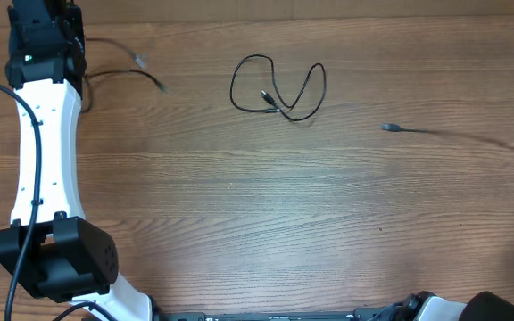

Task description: Untangle cables

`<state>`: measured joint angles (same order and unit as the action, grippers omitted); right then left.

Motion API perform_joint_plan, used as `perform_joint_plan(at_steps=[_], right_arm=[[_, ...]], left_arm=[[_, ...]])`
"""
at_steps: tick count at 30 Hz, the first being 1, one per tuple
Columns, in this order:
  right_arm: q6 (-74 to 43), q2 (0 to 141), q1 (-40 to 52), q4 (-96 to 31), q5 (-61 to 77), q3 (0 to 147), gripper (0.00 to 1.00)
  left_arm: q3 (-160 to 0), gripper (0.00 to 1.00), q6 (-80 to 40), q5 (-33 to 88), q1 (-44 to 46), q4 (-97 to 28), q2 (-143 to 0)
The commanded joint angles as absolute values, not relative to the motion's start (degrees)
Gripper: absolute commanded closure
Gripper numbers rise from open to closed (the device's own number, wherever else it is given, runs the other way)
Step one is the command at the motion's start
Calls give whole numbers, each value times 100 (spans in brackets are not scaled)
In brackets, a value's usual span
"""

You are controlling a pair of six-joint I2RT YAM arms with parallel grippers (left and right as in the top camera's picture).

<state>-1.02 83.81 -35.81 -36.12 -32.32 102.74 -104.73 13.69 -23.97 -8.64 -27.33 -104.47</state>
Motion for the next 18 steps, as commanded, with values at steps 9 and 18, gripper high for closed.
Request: perform_joint_plan(at_steps=[9, 18], right_arm=[[-513, 8576, -3933, -4130, -2097, 10298, 0], [128, 9161, -3907, -4886, 2370, 10136, 0]], left_arm=[[-10565, 96, 1361, -1940, -731, -2749, -10206], [-10565, 67, 628, -801, -648, -3063, -10154]])
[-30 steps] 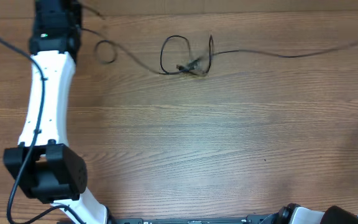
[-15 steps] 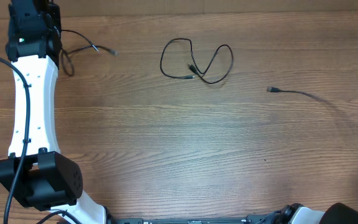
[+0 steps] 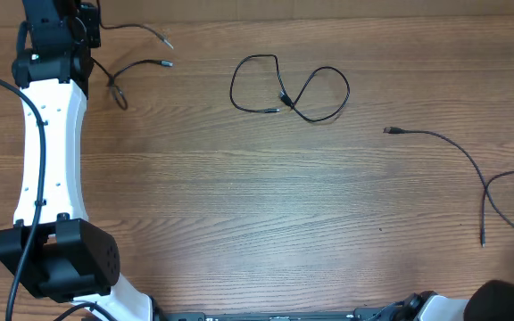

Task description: Untangle cables

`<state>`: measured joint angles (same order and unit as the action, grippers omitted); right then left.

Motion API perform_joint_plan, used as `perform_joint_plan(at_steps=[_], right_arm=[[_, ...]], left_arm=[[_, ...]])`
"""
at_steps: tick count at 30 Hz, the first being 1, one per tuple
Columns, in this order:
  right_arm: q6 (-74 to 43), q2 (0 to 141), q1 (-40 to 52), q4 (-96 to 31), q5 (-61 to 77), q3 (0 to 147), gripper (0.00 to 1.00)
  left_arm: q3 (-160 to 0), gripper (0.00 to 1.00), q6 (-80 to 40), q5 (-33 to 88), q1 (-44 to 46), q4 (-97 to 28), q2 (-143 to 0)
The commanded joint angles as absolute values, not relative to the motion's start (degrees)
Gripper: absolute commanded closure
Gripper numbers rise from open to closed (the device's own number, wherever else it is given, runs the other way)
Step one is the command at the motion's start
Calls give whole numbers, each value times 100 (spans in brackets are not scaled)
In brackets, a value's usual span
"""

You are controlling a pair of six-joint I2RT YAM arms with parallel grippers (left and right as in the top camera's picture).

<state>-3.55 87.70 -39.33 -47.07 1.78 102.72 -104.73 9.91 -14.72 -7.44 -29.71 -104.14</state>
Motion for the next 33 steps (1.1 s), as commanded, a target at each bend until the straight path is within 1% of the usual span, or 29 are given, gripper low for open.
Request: perform_joint_plan(at_steps=[1, 3, 4, 8, 13, 14, 15, 16, 18, 20, 22, 23, 26, 30, 33], right_arm=[[506, 9310, -3883, -5083, 2827, 10119, 0], [1330, 9625, -3791, -5601, 3492, 10119, 0], [1686, 9771, -3730, -5837, 3673, 10119, 0], [2484, 10337, -3350, -6536, 3739, 10119, 0], [3590, 10836, -2578, -7070, 3553, 10119, 0], [3758, 10903, -2421, -7105, 3424, 10119, 1], [3900, 10978, -2244, -7102, 3227, 10119, 4], [3970, 11041, -2106, -7098, 3013, 10119, 5], [3970, 11131, -1857, -6901, 2388, 10119, 0], [3964, 11157, -1684, -6525, 1848, 10119, 0], [3918, 11157, -1599, -6351, 1870, 10119, 0], [4075, 11157, -1568, -6246, 1942, 10119, 0], [5146, 11159, -1514, -6202, 1916, 10119, 0], [5103, 11157, -1507, -6309, 1809, 10121, 0], [4637, 11157, -1514, -6160, 1505, 10121, 0]], left_arm=[[-10565, 57, 613, -661, -642, -3111, -10154], [-10565, 47, 617, -311, -633, -3242, -10154], [-10565, 45, 617, -139, -633, -3310, -10151], [-10565, 44, 617, 609, -633, -3518, -10134], [-10565, 44, 613, 1612, -633, -3516, -10134], [-10565, 43, 615, 1793, -633, -3516, -10134], [-10565, 43, 615, 1931, -633, -3516, -10134], [-10565, 42, 615, 2021, -633, -3514, -10134], [-10565, 41, 615, 2130, -633, -3516, -10134], [-10565, 41, 617, 2182, -633, -3531, -10134], [-10565, 41, 617, 2213, -633, -3529, -10134], [-10565, 40, 617, 2213, -633, -3522, -10134], [-10565, 40, 615, 2213, -633, -3487, -10134], [-10565, 39, 615, 2213, -633, -3470, -10134], [-10565, 39, 611, 2213, -633, -3474, -10134]])
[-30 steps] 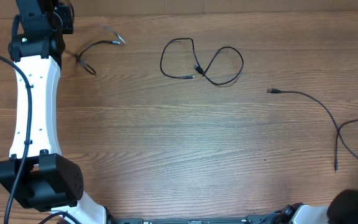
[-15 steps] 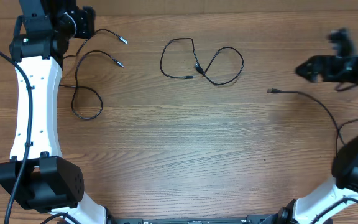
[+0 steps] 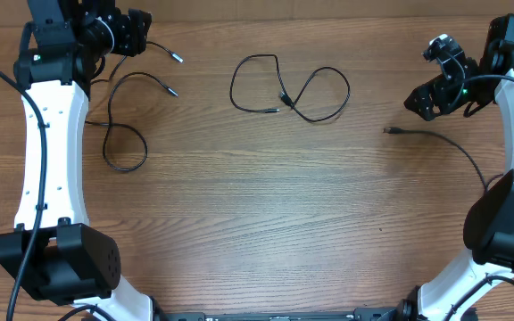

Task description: Untangle cables

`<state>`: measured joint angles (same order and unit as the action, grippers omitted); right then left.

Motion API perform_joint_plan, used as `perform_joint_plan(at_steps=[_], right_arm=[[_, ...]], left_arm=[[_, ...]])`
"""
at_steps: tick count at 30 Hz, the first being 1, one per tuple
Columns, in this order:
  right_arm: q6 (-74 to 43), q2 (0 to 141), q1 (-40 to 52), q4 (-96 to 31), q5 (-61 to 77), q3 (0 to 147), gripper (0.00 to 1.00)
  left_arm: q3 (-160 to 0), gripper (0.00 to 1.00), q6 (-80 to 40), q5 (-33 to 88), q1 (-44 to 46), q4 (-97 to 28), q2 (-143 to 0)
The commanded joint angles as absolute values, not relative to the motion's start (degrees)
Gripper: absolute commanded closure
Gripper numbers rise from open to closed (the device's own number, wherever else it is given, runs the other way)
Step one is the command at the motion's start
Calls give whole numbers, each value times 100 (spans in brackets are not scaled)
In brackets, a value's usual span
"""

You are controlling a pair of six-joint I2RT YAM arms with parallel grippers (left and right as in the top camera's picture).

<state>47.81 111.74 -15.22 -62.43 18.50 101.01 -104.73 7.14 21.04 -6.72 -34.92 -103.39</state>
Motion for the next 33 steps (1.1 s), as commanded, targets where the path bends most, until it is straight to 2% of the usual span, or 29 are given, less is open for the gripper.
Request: perform_joint_plan(at_steps=[1, 5, 10, 11, 12, 15, 19, 24, 25, 30, 33], right_arm=[[4298, 11157, -1514, -6184, 1509, 10121, 0], [3983, 11159, -1511, -5837, 1780, 10121, 0], [4735, 11196, -1511, -5275, 2204, 10121, 14], [5087, 11214, -1511, -5288, 2298, 10119, 13], [5419, 11229, -1511, -5325, 2423, 10119, 0], [6792, 11246, -1511, -5649, 2904, 10119, 1], [8145, 11397, -1511, -6204, 3009, 10119, 14], [8884, 11784, -1511, -6661, 3044, 10119, 15], [9041, 11878, -1511, -6759, 3063, 10119, 18], [9203, 12256, -1511, -6888, 3057, 10119, 26], [9205, 12414, -1511, -6860, 3057, 10119, 37]], left_arm=[[-10565, 39, 611, 2213, -633, -3474, -10134], [-10565, 39, 458, 2213, -633, -3472, -10134], [-10565, 39, 445, 2215, -633, -3568, -10134], [-10565, 39, 443, 2215, -633, -3570, -10134], [-10565, 39, 445, 2215, -633, -3570, -10134], [-10565, 38, 445, 2213, -635, -3551, -10134], [-10565, 38, 443, 2213, -633, -3522, -10134], [-10565, 39, 419, 2215, -622, -3546, -10134], [-10565, 38, 419, 2215, -617, -3546, -10134], [-10565, 38, 421, 2213, -598, -3538, -10134], [-10565, 38, 419, 2213, -598, -3564, -10134]])
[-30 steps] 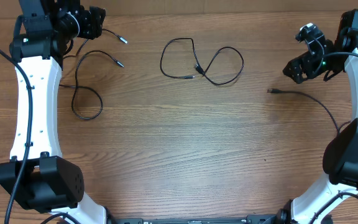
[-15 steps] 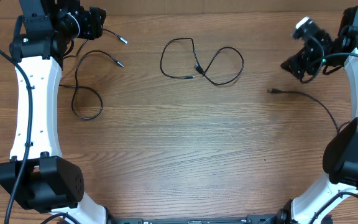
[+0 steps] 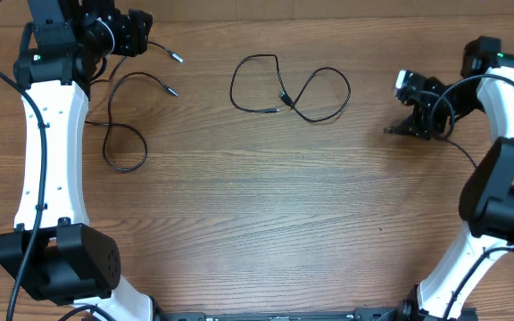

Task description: Untangle cables

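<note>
Three thin black cables lie apart on the wooden table (image 3: 257,205). The left cable (image 3: 123,147) makes a loop beside my left arm, with plug ends up right of it. One strand runs straight out of my left gripper (image 3: 141,36), which looks shut on it. The middle cable (image 3: 293,89) lies in a figure-eight at the back centre, with no gripper near it. The right cable (image 3: 467,152) has its plug (image 3: 388,131) just left of my right gripper (image 3: 415,116), which hangs right over that end. The right gripper's jaws are too dark to read.
My white left arm (image 3: 47,152) stands along the left edge, and the right arm (image 3: 507,178) curves up the right edge. The table's back edge runs just behind both grippers.
My right gripper has moved left and down from the back right corner to just over the right cable's plug end. The left arm and all three cables lie as before.
At first my left gripper was at the back left corner with the left cable bunched beside it, and the right arm was out of view. The left cable then lay spread out in a loop and the right cable showed fully. Both arms then stood at the back corners.
</note>
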`<state>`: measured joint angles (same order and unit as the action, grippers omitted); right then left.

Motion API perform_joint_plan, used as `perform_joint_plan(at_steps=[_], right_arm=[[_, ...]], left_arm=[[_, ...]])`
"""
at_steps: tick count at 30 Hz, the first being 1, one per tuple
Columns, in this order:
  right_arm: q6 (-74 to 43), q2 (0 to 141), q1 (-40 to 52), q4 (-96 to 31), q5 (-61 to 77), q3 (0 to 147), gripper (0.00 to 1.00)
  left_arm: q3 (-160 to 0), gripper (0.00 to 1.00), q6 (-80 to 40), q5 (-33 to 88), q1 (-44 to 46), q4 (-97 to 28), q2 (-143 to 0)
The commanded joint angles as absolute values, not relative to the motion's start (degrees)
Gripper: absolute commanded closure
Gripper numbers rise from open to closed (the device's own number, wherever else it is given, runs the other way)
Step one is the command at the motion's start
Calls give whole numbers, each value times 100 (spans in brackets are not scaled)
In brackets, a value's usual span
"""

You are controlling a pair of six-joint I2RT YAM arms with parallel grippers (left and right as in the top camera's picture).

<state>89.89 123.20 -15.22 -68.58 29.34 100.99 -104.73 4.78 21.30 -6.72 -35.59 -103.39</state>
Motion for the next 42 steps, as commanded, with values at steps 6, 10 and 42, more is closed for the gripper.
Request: perform_joint_plan(at_steps=[6, 10, 42], right_arm=[[9312, 12641, -1511, -6781, 3081, 10119, 39], [9351, 12899, -1509, -6807, 3122, 10119, 43], [9308, 13257, -1511, -6475, 2950, 10119, 57]], left_arm=[[-10565, 37, 403, 2213, -593, -3581, -10136], [-10565, 37, 403, 2213, -593, -3594, -10134], [-10565, 36, 362, 2215, -587, -3618, -10136]])
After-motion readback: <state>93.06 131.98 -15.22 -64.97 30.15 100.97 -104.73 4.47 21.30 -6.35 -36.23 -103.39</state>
